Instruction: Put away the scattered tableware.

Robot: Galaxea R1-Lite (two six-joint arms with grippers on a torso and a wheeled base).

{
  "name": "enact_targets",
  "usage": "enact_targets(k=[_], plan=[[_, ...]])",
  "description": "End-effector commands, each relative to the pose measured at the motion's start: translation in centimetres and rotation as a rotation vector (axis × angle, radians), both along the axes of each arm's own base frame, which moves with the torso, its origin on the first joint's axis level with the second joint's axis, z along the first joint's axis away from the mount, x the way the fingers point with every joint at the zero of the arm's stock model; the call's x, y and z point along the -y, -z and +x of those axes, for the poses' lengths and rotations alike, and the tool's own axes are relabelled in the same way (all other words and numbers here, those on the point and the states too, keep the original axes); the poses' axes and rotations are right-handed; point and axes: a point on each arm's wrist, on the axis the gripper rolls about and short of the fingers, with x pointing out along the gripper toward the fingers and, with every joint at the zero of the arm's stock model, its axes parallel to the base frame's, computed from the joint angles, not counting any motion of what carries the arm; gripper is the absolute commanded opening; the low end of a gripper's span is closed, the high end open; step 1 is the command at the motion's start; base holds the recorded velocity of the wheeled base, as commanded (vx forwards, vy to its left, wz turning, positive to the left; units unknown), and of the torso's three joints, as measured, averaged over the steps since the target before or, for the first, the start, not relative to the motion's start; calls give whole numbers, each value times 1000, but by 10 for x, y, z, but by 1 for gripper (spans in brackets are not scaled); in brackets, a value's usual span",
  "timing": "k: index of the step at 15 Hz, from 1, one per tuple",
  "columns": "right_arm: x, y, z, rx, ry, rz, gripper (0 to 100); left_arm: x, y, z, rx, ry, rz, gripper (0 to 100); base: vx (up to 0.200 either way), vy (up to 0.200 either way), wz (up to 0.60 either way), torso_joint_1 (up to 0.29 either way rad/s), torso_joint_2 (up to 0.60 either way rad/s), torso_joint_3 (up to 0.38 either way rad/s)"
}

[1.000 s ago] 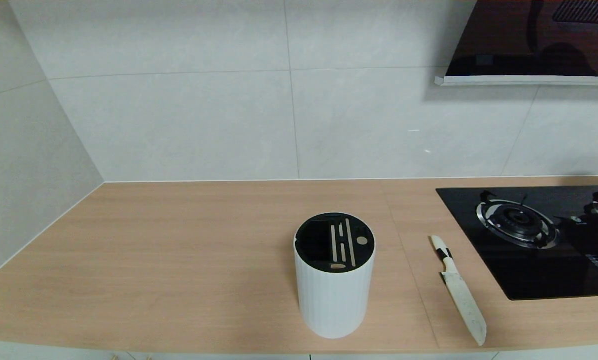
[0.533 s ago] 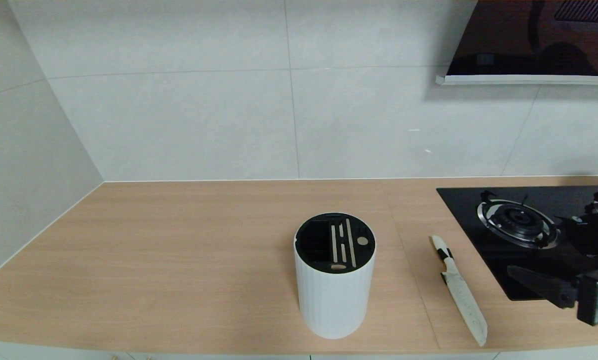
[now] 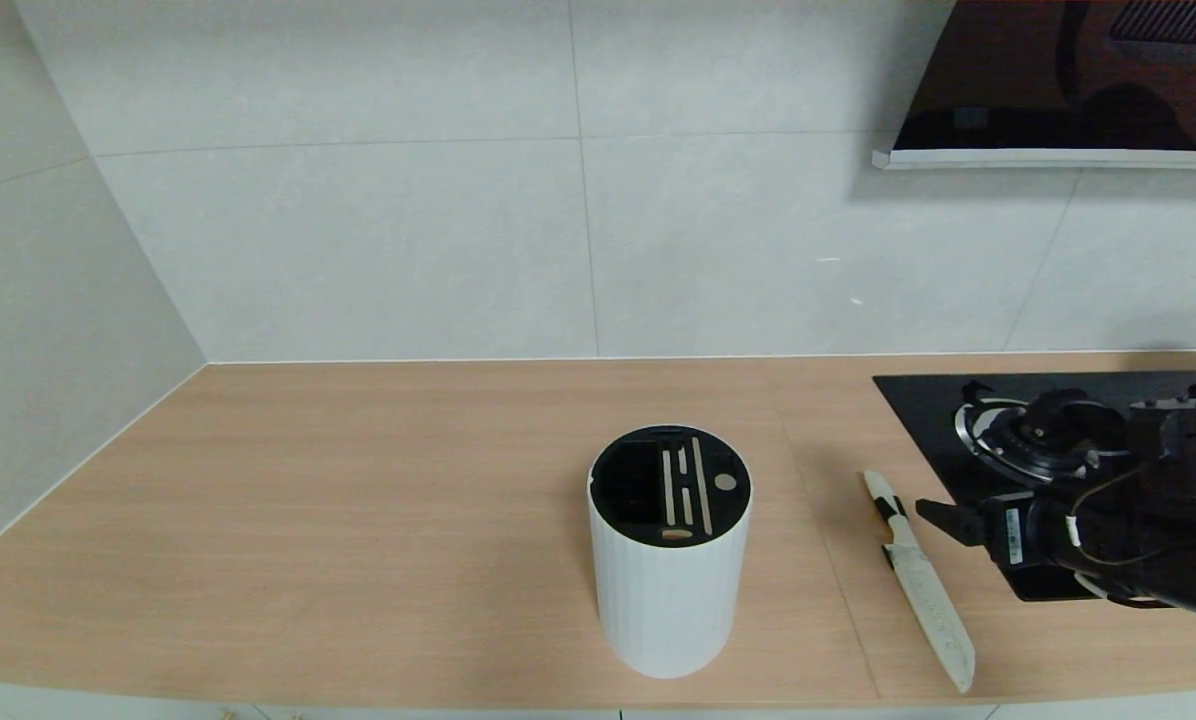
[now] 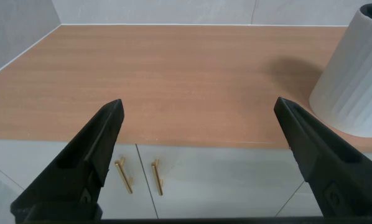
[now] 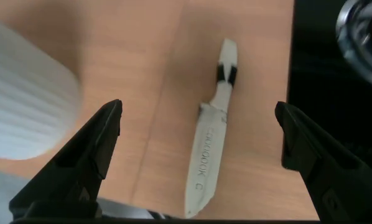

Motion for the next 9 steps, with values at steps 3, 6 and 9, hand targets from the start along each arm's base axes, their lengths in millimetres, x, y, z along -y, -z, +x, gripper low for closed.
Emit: enact_targets(k=[3,6,9], plan=[[-4,37,21,-93,12,-25,100,0,0,0,0,0,0,100,0,0,0,0,0,0],[-5,60,28,-157,40,-58,100,0,0,0,0,0,0,100,0,0,0,0,0,0],[-11,76,29,-208,48,-94,100,0,0,0,0,0,0,100,0,0,0,0,0,0]])
